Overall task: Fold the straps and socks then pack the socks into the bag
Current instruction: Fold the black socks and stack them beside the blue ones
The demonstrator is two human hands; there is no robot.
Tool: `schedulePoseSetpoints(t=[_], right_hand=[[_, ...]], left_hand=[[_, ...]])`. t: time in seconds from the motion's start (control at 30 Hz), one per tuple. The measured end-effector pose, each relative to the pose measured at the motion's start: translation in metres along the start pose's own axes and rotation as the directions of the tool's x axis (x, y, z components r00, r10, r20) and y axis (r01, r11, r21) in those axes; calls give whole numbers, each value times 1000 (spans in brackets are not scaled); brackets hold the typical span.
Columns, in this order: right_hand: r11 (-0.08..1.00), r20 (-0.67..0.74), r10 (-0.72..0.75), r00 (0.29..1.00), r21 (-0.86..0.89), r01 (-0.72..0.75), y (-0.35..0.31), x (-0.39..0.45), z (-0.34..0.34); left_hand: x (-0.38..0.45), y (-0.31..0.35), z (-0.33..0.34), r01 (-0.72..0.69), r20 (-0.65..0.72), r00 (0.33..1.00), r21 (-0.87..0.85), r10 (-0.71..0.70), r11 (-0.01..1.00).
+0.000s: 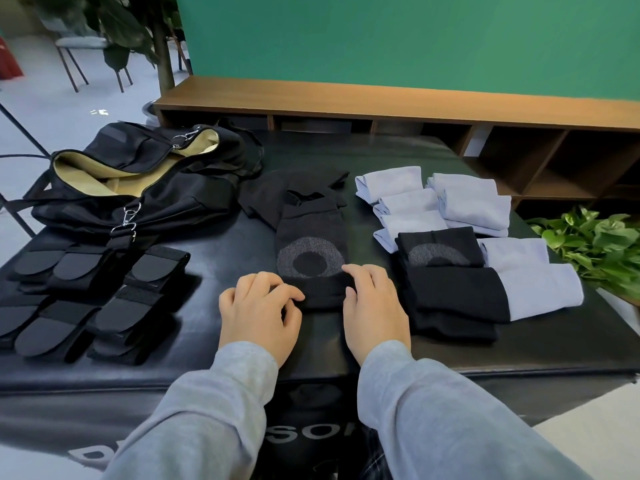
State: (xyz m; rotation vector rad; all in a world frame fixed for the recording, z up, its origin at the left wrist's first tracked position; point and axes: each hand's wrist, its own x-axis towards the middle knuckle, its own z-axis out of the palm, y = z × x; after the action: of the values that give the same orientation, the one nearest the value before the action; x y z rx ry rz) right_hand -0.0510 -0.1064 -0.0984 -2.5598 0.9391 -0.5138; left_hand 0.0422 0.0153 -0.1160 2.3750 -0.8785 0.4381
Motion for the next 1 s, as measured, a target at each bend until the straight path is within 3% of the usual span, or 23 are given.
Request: schedulePoseSetpoints(t=[0.2,0.4,0.57,0.67,0.83,1.0], right_hand=[[1000,83,-22,996,3,22,-1,3,0],[990,129,-108,986,101,96,-1,-1,-5],[985,-19,-79,997,154,81,-1,-2,-3],[996,-25,-15,1000,88,17,0,1,0],[1000,-20,1,1000,18,-1,1,1,3],[1000,-10,-3,1000,-10,3,0,1,3]], left_hand=[[2,4,1,115,70,990,65,-120,991],[2,5,2,202,31,978,126,-207,971],[5,10,-4,246,151,949,201,-278,948],[5,10,-7,173,179,962,192,-208,966],[1,5,-5,-136,208,970,51,123,989],[0,-2,4,-113,81,990,-16,114,993]])
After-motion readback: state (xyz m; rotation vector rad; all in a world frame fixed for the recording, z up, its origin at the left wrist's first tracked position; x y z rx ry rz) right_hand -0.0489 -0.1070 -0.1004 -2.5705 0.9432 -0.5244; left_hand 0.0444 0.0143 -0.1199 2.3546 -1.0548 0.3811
